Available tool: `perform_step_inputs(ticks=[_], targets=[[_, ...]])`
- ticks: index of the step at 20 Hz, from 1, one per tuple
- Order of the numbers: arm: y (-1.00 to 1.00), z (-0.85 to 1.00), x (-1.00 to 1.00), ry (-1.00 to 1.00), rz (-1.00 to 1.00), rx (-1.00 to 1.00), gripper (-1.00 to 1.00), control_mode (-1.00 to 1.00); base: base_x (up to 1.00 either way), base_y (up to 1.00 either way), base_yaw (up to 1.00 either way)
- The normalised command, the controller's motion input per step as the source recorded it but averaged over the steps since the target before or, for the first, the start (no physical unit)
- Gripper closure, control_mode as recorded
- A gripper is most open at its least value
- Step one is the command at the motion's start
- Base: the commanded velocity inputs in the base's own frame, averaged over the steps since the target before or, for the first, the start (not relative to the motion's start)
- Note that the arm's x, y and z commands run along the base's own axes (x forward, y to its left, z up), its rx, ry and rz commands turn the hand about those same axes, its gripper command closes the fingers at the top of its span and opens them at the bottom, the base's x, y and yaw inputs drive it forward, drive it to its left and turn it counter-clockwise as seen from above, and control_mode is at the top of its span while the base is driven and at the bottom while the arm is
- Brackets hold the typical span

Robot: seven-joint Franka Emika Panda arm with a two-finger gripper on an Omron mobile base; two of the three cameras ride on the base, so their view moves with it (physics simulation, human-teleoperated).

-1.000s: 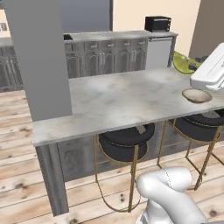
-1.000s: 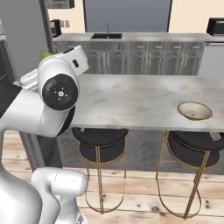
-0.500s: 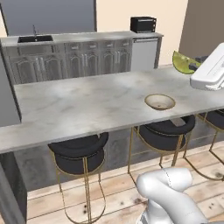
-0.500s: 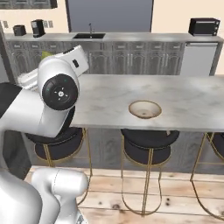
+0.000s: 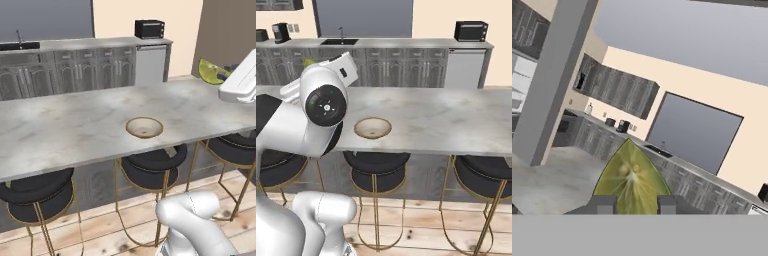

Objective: There is a bowl on the dining counter. Grab a lemon wedge from the fridge and place it in the bowl. Then get the liquor bottle and glass cup from the cabinet and place them next to the bowl.

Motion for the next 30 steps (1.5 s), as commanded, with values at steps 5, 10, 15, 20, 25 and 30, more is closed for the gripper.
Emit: perform_step_inputs(ticks=[5,10,15,20,25,30], targets=[[0.00,0.00,0.00,0.00,0.00,0.00,1.00,1.00,0.69,-0.52,0.00],[0.00,0.00,0.00,0.00,0.00,0.00,1.00,1.00,0.64,0.03,0.06],[0.00,0.00,0.00,0.00,0.00,0.00,1.00,1.00,0.69,0.10,0.12],[0.03,-0.03,0.18,0.04,0.02,0.00,1.00,-1.00,0.65,0.04,0.10],[0.30,-0.31,0.92,0.35,0.09,-0.01,1.00,-1.00,0.00,0.00,0.00],[0.25,-0.41,0.84,0.43,0.09,-0.04,1.00,-1.00,0.00,0.00,0.00]])
